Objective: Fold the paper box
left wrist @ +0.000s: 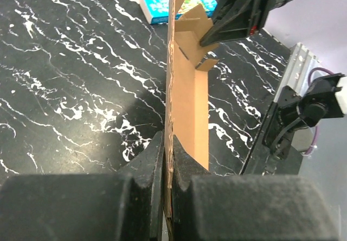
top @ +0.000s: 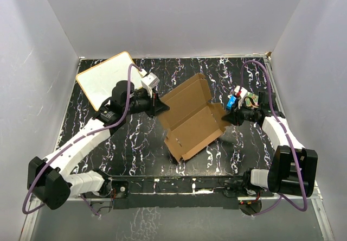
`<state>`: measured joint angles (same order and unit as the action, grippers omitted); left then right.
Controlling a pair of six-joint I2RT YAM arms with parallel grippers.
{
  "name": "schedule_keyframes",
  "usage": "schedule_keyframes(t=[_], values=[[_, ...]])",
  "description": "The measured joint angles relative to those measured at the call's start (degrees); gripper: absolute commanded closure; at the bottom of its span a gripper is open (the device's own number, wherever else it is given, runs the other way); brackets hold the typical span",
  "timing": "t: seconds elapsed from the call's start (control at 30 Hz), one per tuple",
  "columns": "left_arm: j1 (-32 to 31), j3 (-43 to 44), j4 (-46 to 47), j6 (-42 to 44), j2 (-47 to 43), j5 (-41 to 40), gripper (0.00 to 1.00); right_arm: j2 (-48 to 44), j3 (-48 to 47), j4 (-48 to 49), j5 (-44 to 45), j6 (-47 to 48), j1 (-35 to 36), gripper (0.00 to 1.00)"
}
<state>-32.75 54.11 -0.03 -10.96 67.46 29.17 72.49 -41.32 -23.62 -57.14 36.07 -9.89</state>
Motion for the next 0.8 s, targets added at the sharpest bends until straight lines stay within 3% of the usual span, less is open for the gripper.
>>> schedule_keyframes(t=[0.33, 0.67, 0.8], values=[[0.02, 5.73, -4.46, -1.29, 4.02, 5.99, 1.0, -0.02, 3.76, 5.66, 0.07, -3.91, 0.17, 0.9], [0.04, 11.19, -9.29, 3.15, 7.74, 6.32, 1.0, 4.07, 4.48, 13.99, 0.94, -9.22, 2.23, 0.86], [0.04, 12.46, -10.12, 4.5, 9.01, 6.58, 1.0, 5.95, 4.37, 14.32, 1.46, -9.25, 2.67, 0.79]])
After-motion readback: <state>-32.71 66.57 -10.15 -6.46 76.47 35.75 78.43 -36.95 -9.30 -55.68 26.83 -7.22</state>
